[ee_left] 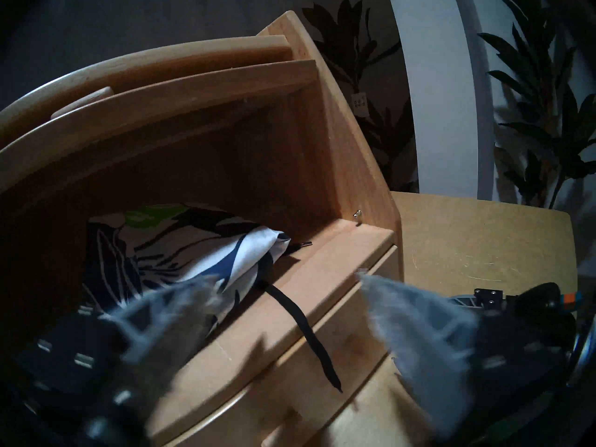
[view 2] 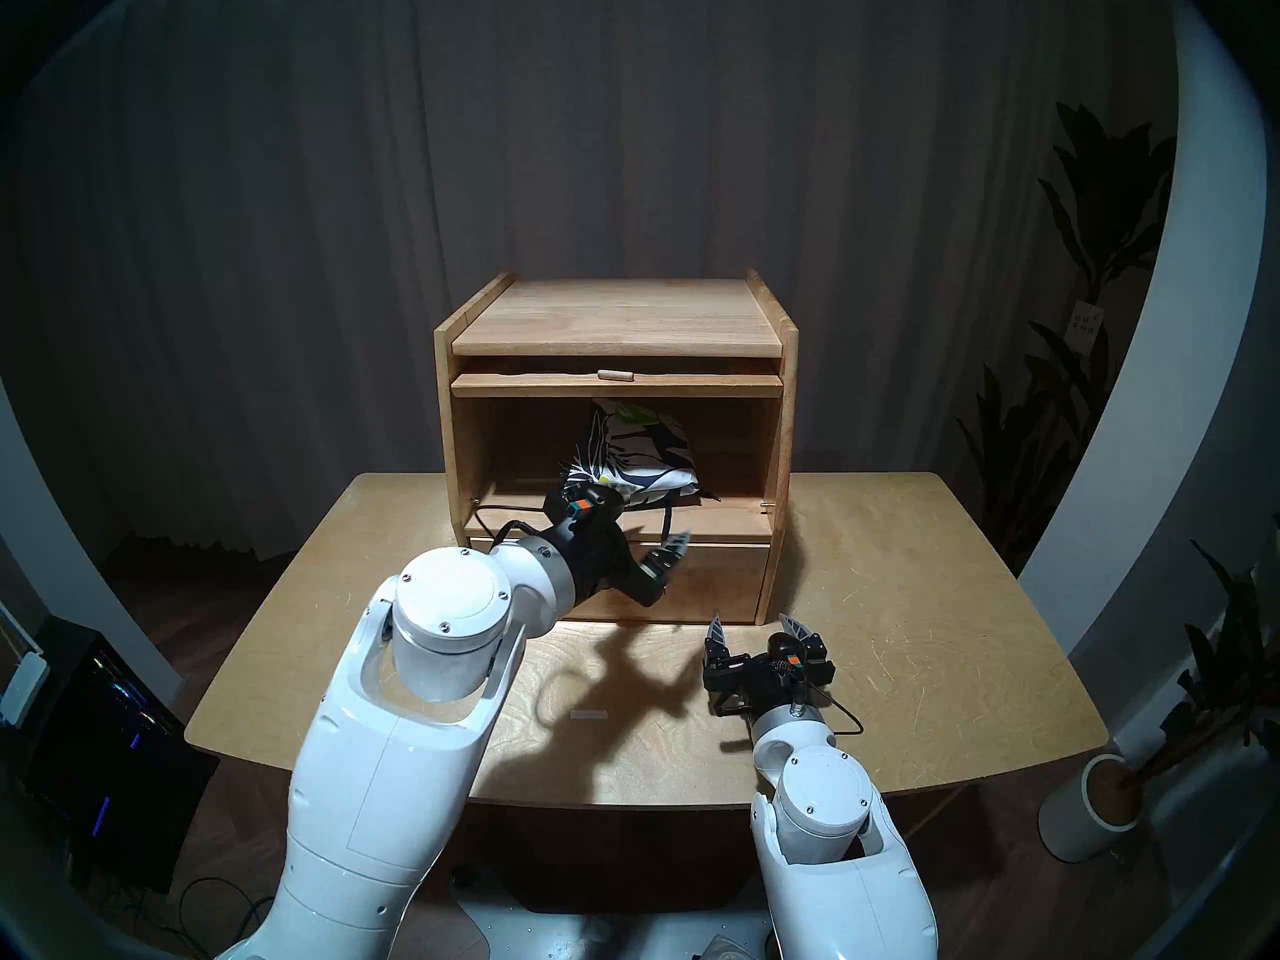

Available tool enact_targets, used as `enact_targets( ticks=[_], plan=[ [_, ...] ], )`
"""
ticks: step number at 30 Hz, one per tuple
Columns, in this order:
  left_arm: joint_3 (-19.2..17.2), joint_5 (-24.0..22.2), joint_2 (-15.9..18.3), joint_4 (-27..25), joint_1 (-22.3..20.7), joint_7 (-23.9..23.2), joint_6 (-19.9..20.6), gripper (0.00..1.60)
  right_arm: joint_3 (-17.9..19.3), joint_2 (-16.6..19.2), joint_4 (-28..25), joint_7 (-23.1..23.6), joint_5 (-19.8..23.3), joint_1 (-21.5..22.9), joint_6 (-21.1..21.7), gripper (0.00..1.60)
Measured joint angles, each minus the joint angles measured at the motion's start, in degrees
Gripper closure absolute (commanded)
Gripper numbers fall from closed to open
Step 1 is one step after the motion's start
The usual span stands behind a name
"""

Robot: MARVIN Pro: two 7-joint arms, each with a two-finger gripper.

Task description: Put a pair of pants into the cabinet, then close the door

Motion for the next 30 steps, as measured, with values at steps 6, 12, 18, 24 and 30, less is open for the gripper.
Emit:
enact_targets(
  ticks=[6,12,18,24,30],
  plan=[
    [-3.55,-6.01,-0.55,-3.97,1.56,0.99,5.61,1.60,0.00,0.00,0.01,0.00,0.00,0.00,0.00,0.00],
    [-2.83,-9.49,-1.20,-6.81,0.46,8.33,14.16,1.60,0.00,0.00,-0.07,0.00,0.00,-0.03,0.00,0.00],
    [-0.43,-9.75,-1.89,-3.04,-2.36,14.46,18.38,1.60,0.00,0.00,-0.13,0.00,0.00,-0.04,0.00,0.00],
    [0.81,-9.21,-2.81,3.26,-5.55,21.09,18.91,1.60,0.00,0.00,-0.14,0.00,0.00,-0.05,0.00,0.00],
    [1.38,-9.46,-3.66,7.45,-8.22,26.61,17.93,1.60,0.00,0.00,-0.16,0.00,0.00,-0.06,0.00,0.00]
  ],
)
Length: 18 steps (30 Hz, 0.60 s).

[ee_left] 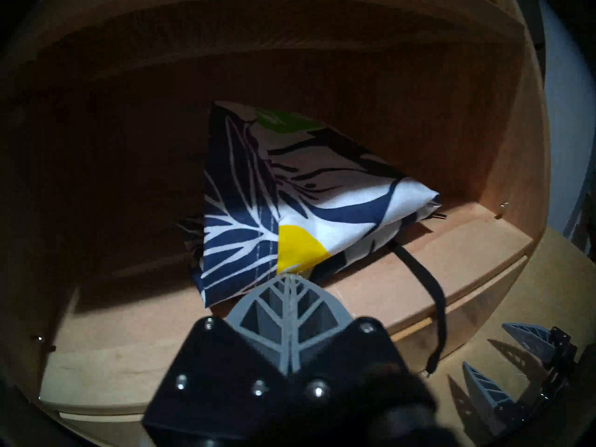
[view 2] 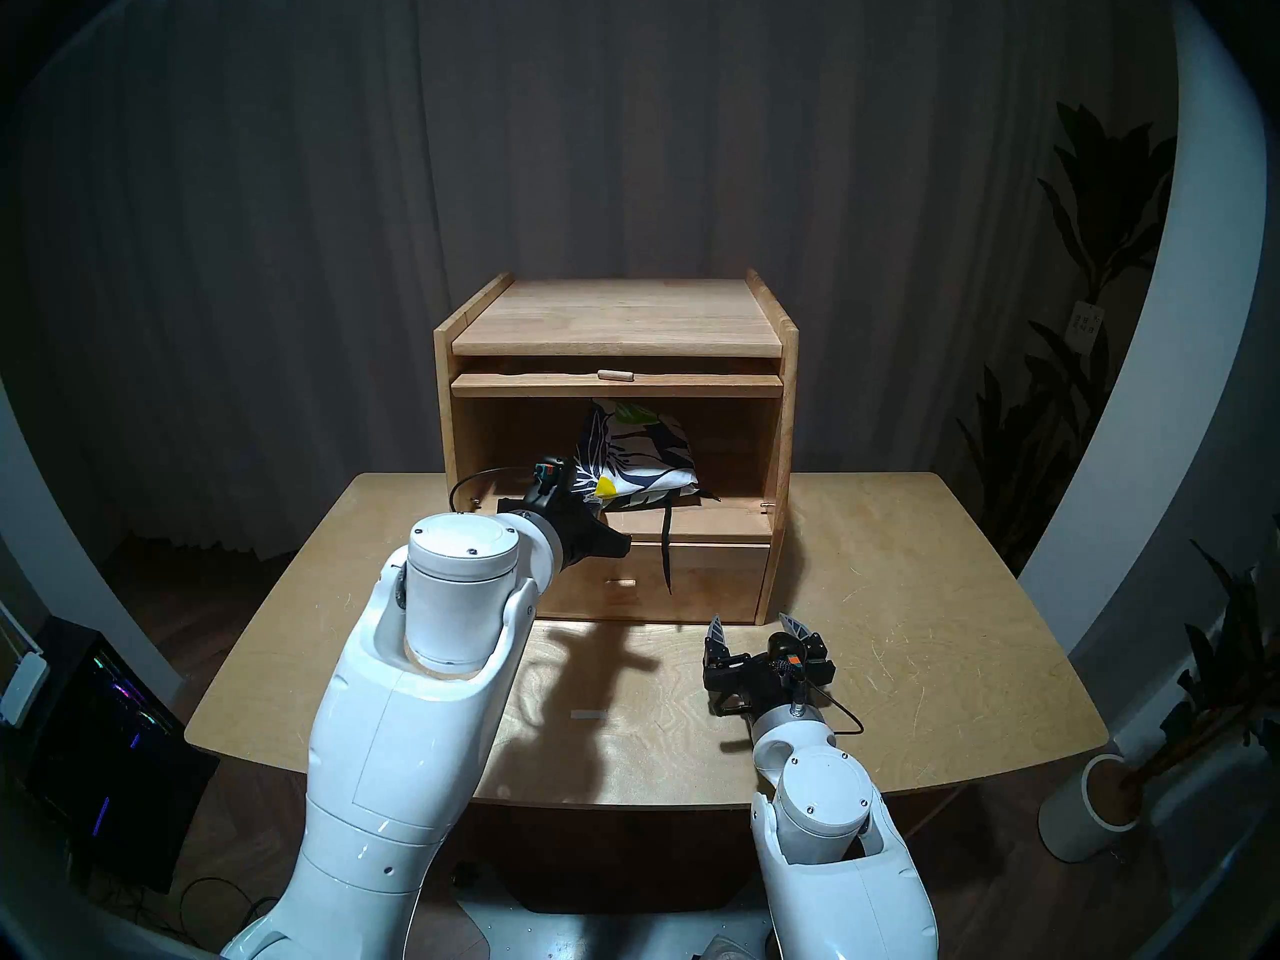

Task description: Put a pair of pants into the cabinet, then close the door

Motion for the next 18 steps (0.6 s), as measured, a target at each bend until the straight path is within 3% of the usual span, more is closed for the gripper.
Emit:
enact_targets(
  ticks=[11,18],
  plan=[
    [2.25,-2.62,-0.80,4.04,-2.58,3.74,-1.31,1.60,0.00,0.00,-0.07,0.00,0.00,-0.03,0.01,0.00],
    [3.47,-2.07,-1.66,9.35,-5.78,4.46,-2.77,1.60,0.00,0.00,-0.07,0.00,0.00,-0.03,0.01,0.00]
  ],
)
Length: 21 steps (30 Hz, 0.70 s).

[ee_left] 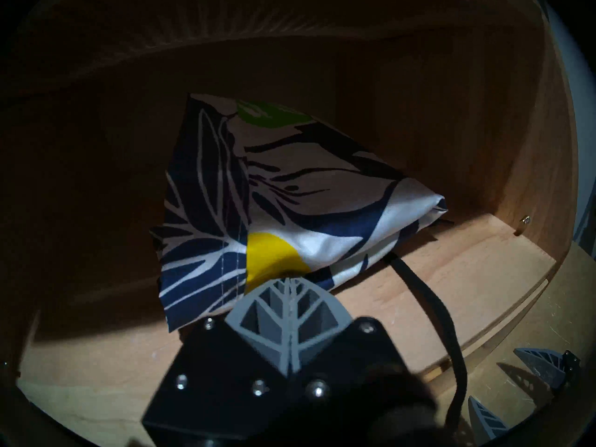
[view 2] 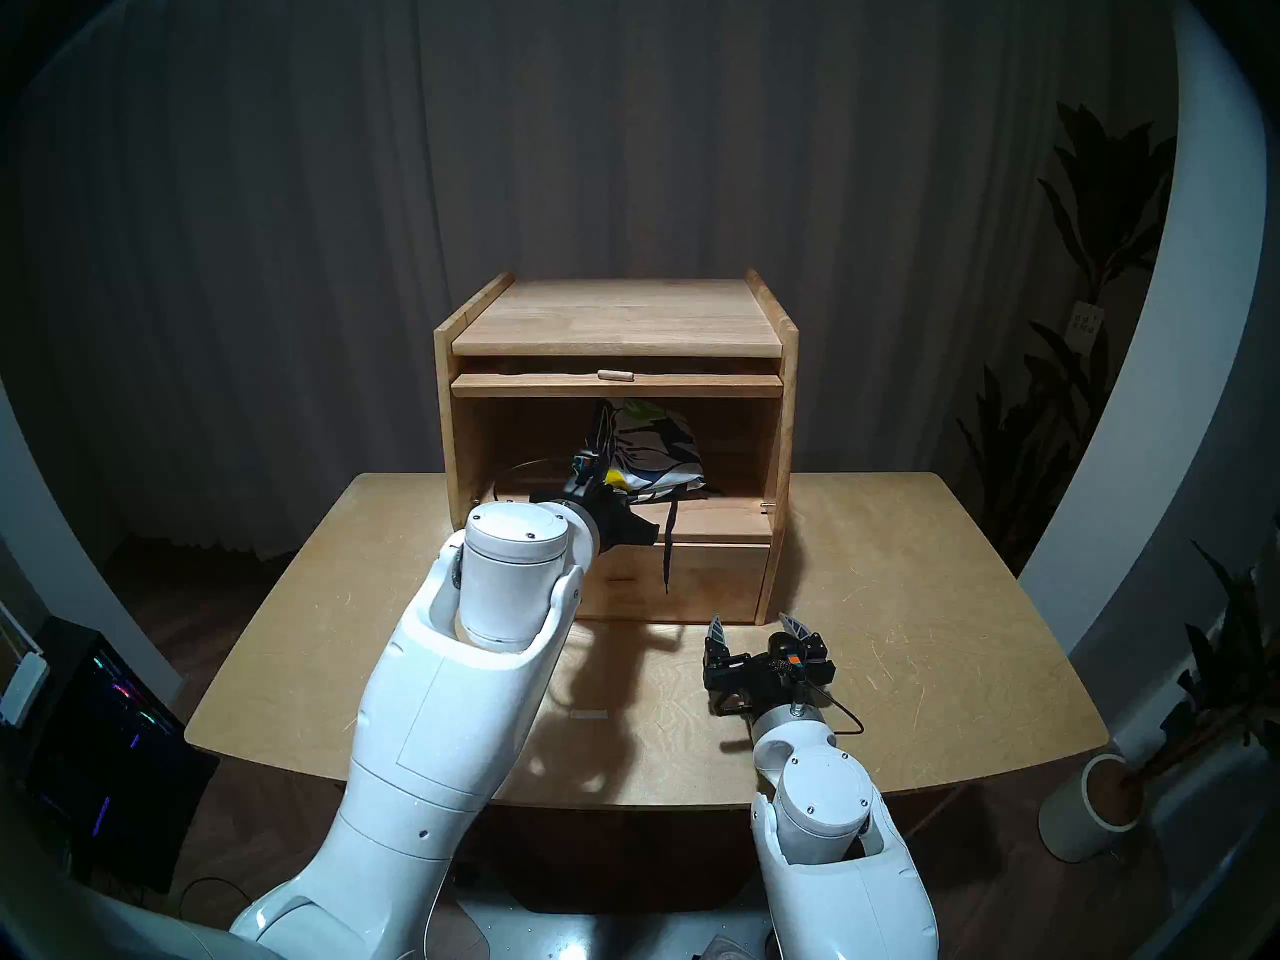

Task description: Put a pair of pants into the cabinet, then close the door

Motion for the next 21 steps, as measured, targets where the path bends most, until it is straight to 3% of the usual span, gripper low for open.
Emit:
enact_targets(
  ticks=[21],
  plan=[
    [-4.95,0.39,0.76,5.91,-7.11,-1.85,-2.28,1.60,0.00,0.00,0.00,0.00,0.00,-0.01,0.00,0.00]
  ],
)
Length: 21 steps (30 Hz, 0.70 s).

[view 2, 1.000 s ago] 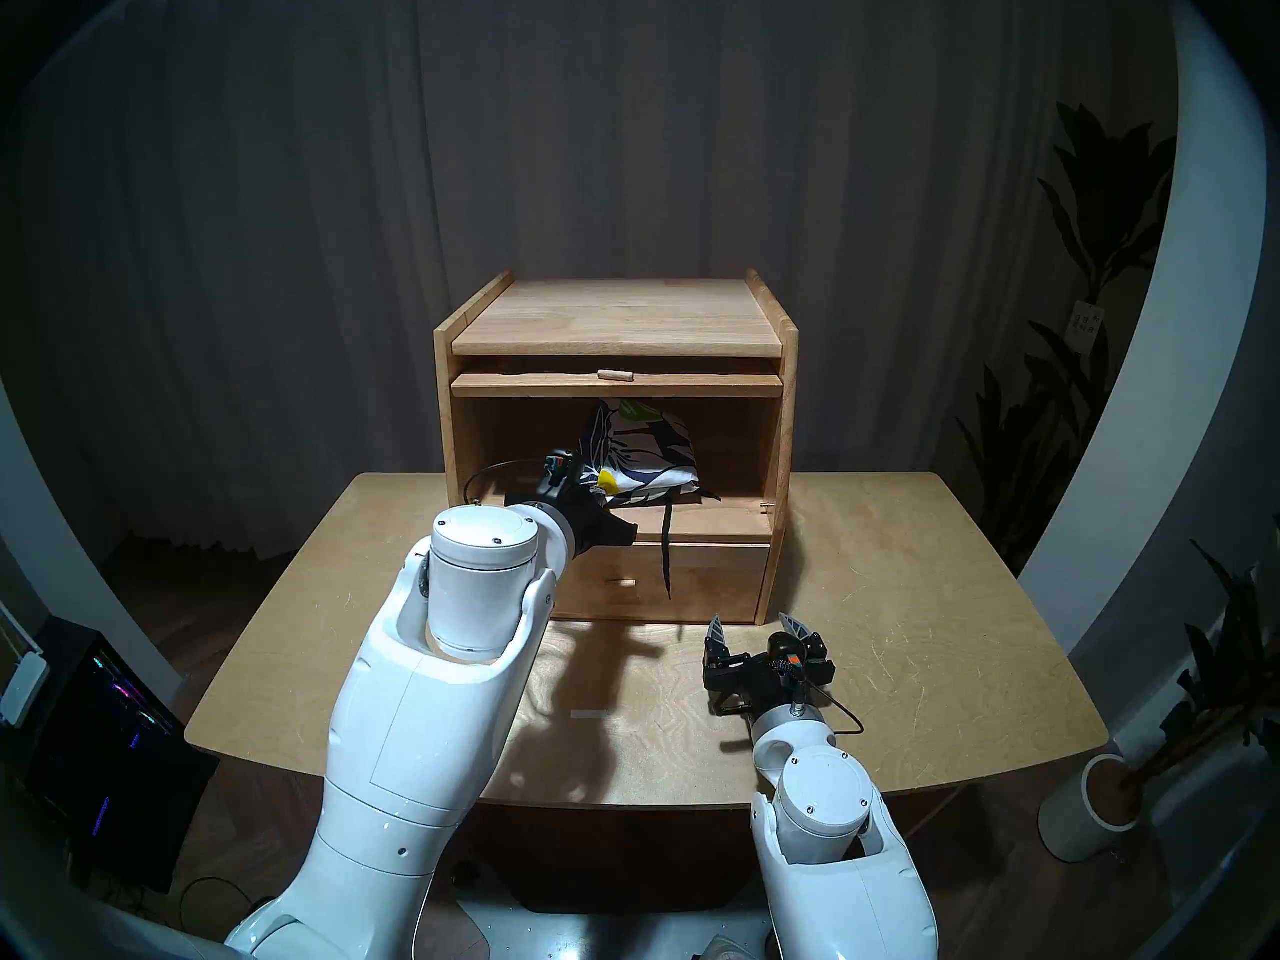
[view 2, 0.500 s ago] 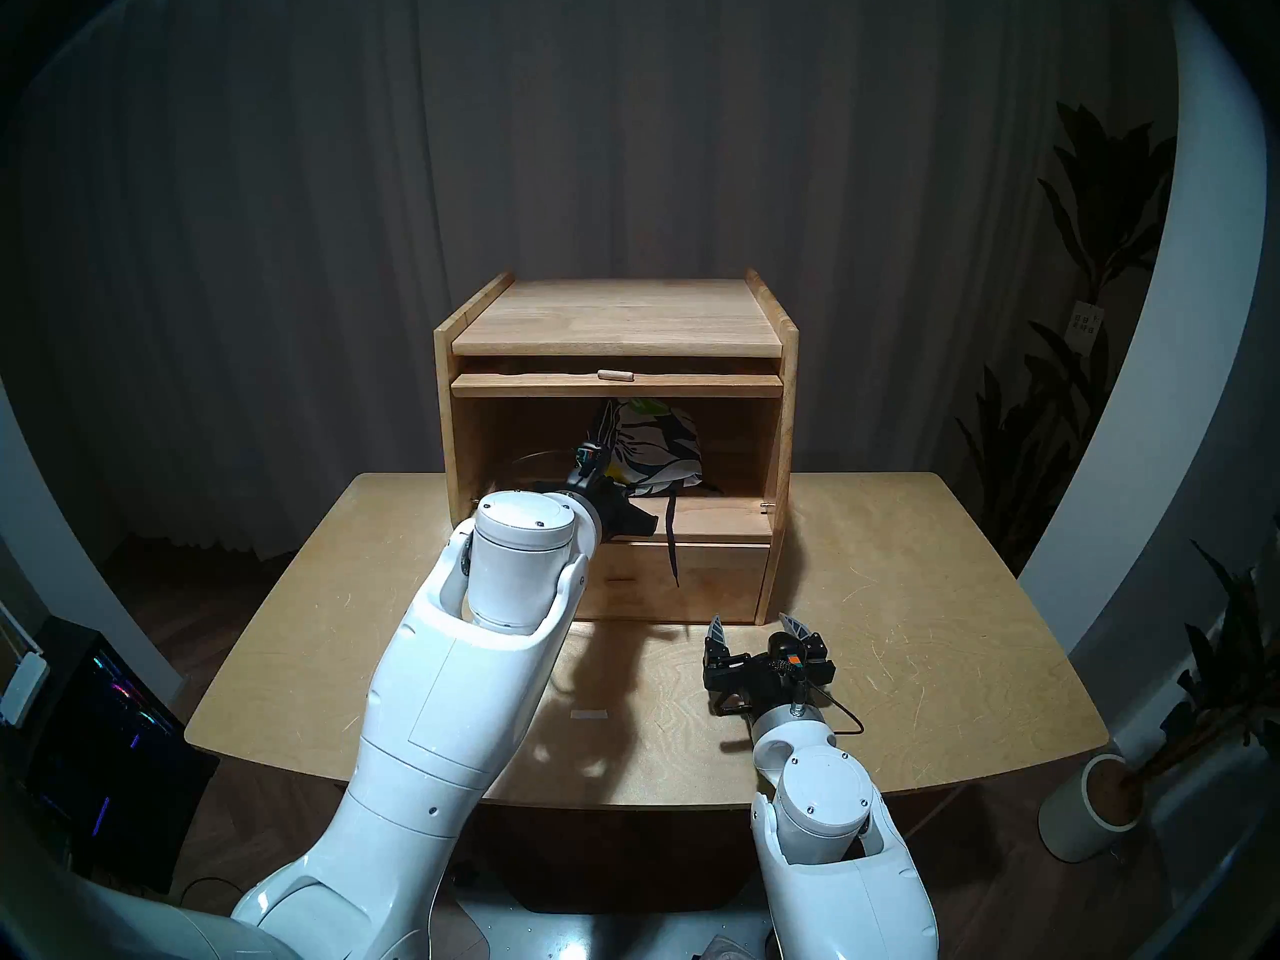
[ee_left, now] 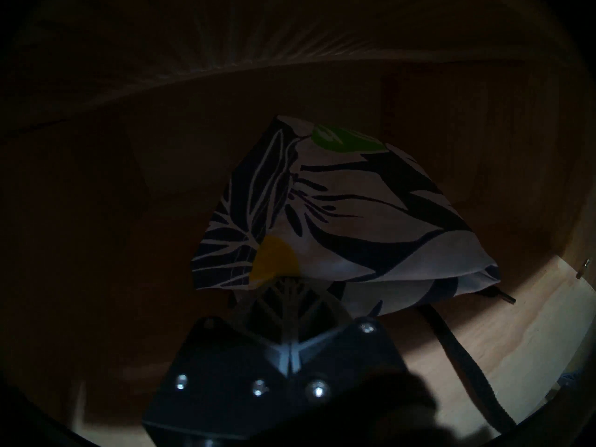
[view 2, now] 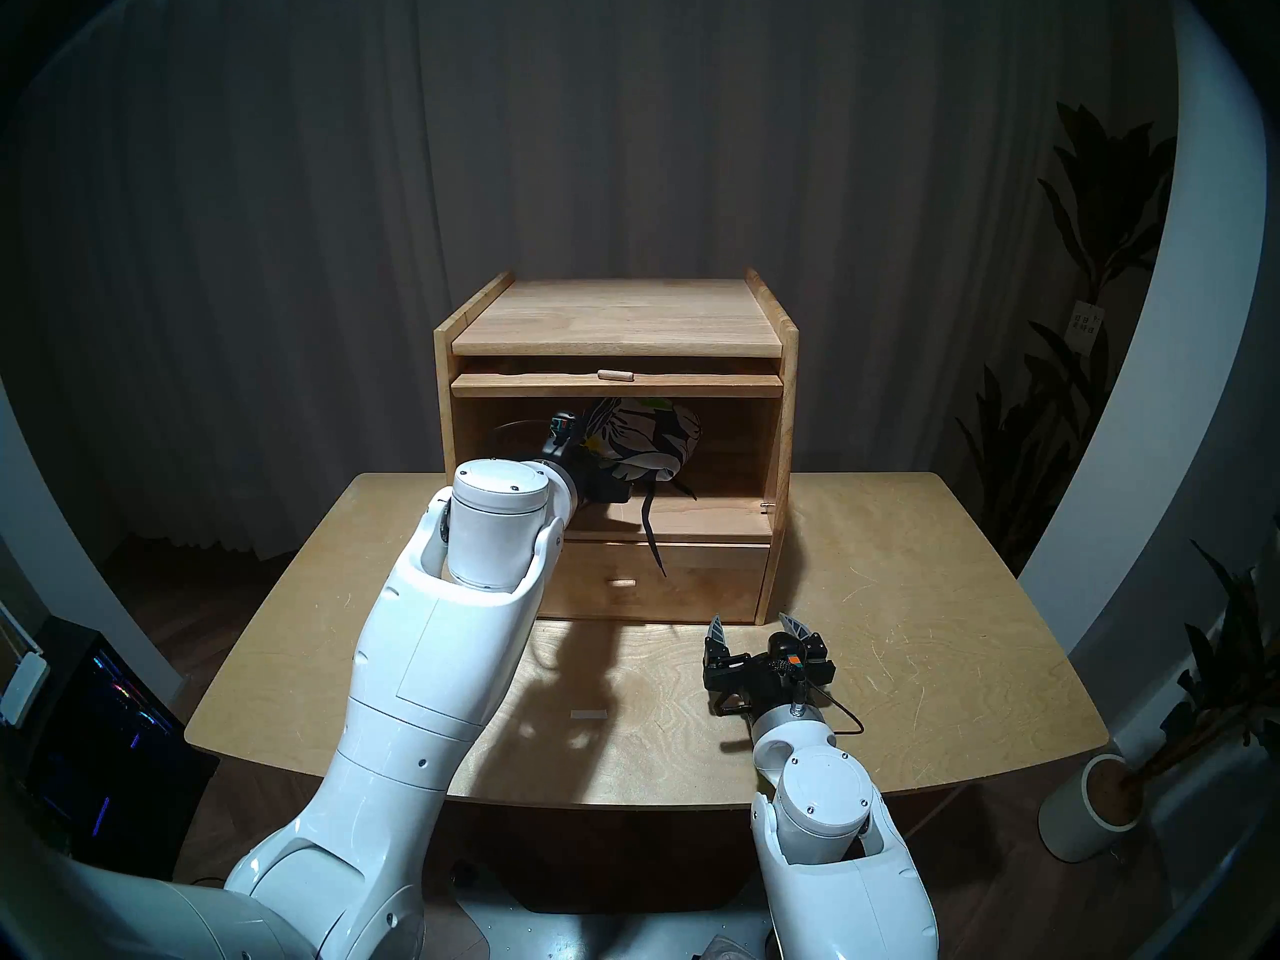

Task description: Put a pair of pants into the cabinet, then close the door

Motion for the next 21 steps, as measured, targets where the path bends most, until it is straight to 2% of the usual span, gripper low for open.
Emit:
enact_targets(
  ticks=[13,21],
  plan=[
    [-2.40,-0.03,0.28,7.57,-3.33,-0.52,-2.51,1.60,0.00,0.00,-0.03,0.00,0.00,-0.01,0.00,0.00],
    [-4.97,-3.05,0.44,3.05,-2.26,-2.82,-2.63,1.60,0.00,0.00,-0.02,0.00,0.00,-0.01,0.00,0.00]
  ],
)
